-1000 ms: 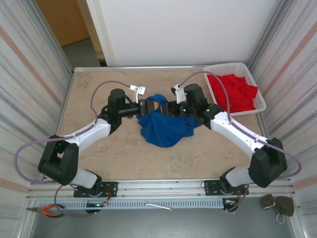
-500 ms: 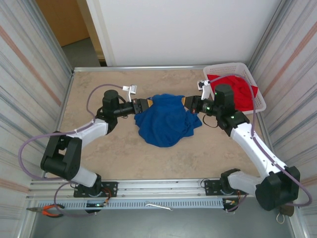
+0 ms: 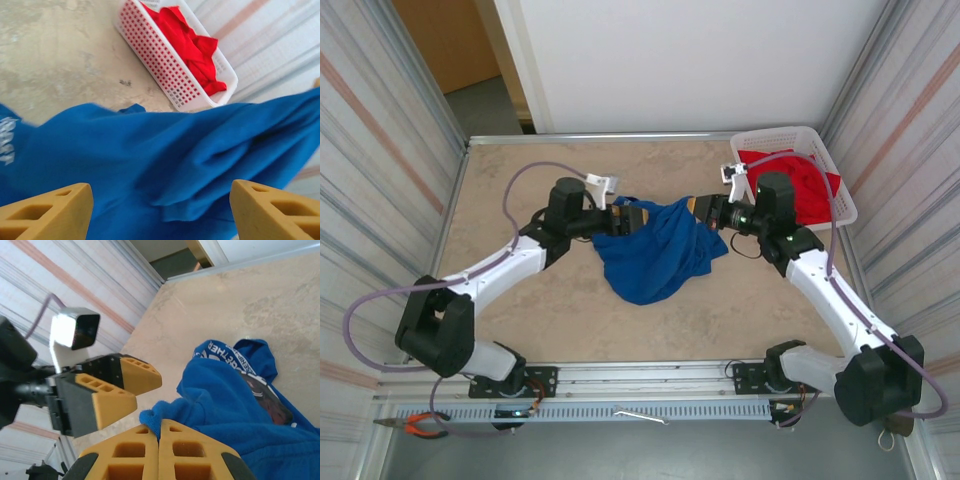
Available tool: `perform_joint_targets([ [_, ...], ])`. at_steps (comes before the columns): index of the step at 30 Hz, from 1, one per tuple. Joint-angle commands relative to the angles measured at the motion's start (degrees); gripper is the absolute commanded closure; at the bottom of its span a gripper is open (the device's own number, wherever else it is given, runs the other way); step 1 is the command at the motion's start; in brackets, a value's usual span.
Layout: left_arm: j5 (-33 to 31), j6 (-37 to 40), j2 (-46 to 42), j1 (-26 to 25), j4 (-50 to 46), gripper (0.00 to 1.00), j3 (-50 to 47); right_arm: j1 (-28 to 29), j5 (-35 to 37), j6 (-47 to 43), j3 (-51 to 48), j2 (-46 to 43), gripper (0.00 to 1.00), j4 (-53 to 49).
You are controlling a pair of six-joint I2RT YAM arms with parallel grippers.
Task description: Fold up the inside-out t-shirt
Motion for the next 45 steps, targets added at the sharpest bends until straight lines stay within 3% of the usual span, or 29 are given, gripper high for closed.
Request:
perform_joint_targets([
  [1, -4.2, 5.4, 2.4, -1.4, -5.4, 0.27, 2.9, -0.2, -1.6, -0.6, -1.1, -2.2, 1.00, 1.4],
  [11, -8.1, 13.5, 7.5, -6.7, -8.6, 0.23, 9.2, 0.0, -1.1, -0.4, -2.4, -3.6, 1.00, 0.5],
  [19, -14.0, 16.7, 7.3, -7.6, -8.0, 0.13, 8.9, 0.0, -1.4, -0.2, -2.3, -3.7, 1.00, 0.6],
  [24, -15.1, 20.2, 8.5, -8.3, -8.8, 0.01, 11.0, 0.2, -1.4, -0.1, -2.2, -3.6, 1.00, 0.6],
  [34, -16.7, 24.1, 11.6, -10.2, -7.3, 0.03, 13.9, 0.9, -1.3, -0.1, -1.7, -3.4, 1.00, 0.7],
  [37, -17.8, 24.2, 13.7, -10.0, -7.8, 0.21, 15.6, 0.9, -1.4, -0.2, -1.3, -3.7, 1.00, 0.3],
  [43, -13.0, 20.6, 16.4, -6.7, -7.3, 0.99, 17.6, -0.3, -1.3, -0.8, -1.8, -5.3, 1.00, -1.0],
  [45, -10.3, 18.7, 15.9, -5.1, -6.3, 1.00, 16.9, -1.3, -1.5, -0.8, -2.5, -5.7, 1.00, -1.1],
])
